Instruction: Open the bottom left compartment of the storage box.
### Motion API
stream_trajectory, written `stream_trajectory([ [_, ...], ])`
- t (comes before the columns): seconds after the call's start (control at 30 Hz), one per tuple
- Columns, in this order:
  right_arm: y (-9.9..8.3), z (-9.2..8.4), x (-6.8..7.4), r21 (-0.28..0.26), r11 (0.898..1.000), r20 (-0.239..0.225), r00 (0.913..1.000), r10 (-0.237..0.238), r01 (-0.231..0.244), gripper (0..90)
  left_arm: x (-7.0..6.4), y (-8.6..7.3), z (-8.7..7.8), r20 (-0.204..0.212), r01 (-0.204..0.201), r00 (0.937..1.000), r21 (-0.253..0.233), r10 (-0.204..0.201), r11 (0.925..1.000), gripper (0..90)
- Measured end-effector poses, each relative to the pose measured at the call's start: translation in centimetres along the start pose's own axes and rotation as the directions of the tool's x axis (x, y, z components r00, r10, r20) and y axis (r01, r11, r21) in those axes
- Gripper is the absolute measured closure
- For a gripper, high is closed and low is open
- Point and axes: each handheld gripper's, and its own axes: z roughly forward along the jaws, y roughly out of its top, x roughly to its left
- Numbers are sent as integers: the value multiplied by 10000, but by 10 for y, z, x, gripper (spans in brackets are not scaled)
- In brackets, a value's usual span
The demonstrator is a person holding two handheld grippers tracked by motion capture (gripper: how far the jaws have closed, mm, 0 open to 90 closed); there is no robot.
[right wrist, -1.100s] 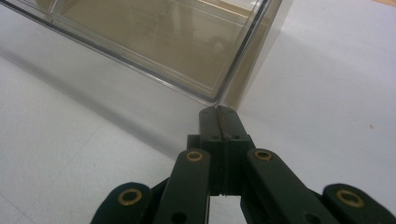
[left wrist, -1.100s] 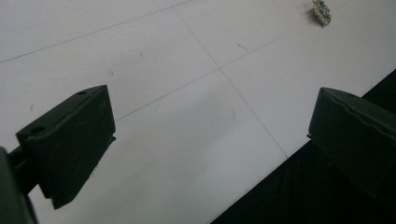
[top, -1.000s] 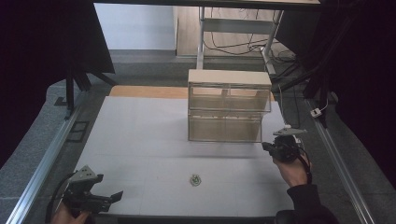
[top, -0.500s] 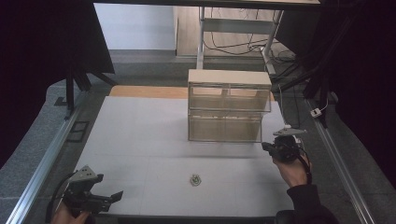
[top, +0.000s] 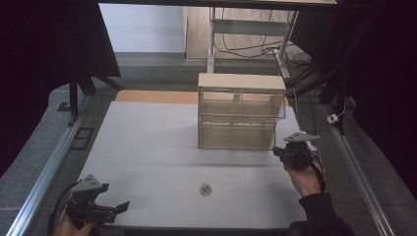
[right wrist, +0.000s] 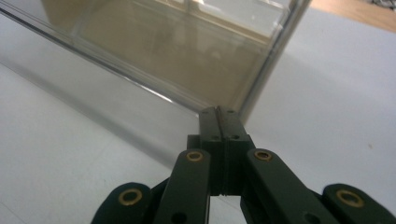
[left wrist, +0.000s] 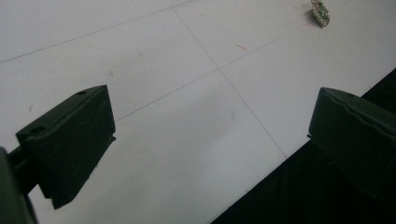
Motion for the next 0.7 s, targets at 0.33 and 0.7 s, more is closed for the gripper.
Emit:
stream_trajectory([
  [0.33,-10,0,-9,393,9987,127,9994,308,-313,897,0,0,0,-9,-40,10000,21,40,10000,3],
  [0.7,-10,2,-8,397,9988,103,9996,281,-285,897,0,0,0,-4,-35,10000,34,35,10000,3],
])
